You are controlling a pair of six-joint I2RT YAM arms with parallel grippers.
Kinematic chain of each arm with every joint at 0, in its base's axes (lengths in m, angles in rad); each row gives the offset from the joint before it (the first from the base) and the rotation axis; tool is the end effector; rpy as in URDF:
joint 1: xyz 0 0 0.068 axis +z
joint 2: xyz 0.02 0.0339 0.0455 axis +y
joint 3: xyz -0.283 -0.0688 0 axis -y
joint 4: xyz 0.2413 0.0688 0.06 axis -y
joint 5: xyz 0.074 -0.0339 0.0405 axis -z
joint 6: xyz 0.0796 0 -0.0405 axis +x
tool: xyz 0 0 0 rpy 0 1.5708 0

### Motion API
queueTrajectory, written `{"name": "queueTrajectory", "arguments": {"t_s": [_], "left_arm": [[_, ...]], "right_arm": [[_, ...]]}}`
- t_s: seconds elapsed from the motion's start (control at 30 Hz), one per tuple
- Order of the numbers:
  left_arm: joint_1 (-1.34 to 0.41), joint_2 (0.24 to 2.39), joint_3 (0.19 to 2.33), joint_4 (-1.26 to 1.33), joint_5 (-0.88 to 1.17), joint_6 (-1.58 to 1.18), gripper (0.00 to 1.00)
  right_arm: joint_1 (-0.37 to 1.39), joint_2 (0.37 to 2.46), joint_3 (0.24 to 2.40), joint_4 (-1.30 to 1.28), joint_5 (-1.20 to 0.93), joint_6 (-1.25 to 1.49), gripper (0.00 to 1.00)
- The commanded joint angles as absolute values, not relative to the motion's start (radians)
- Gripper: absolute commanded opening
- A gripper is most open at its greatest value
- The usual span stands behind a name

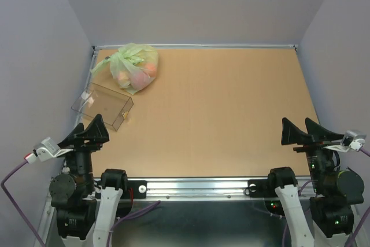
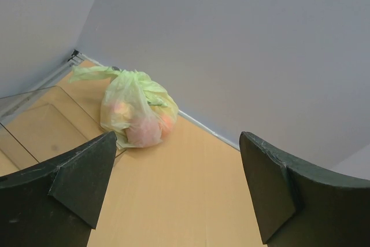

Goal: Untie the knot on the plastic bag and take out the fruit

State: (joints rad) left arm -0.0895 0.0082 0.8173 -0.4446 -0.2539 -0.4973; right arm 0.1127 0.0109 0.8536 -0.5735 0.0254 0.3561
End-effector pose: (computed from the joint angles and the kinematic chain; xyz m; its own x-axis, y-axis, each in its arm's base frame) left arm 0.0030 0.0198 0.3857 0.3823 -0.4979 -0.7784 0.0400 0.8505 -0.5244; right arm 0.0011 -0.0019 0.3775 0.2170 0.3753 -0.9012 -0.1747 0.9232 0.3424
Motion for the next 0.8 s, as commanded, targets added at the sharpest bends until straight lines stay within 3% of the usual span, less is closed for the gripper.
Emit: {"name": "queueTrajectory", "arguments": {"t_s": [0.0,0.37,0.57,0.77], "left_arm": [[-0.084,-0.009,0.805,-0.384,-0.227,-0.491,0.99],[-0.083,0.313,0.883,-0.356,-0.222,-0.468,0.99],[-0.083,0.610,0.954,-0.267,-0.196,-0.483,0.99],[-0.083,0.966,1.048,-0.186,-0.198,-0.471,0.99]], "right_arm": [[0.120,0.023,0.859,-0.555,0.009,0.353,1.00],[0.127,0.003,0.873,-0.564,0.009,0.364,1.00],[0.126,0.003,0.871,-0.577,0.090,0.385,1.00],[0.126,0.038,0.861,-0.574,0.008,0.365,1.00]]}}
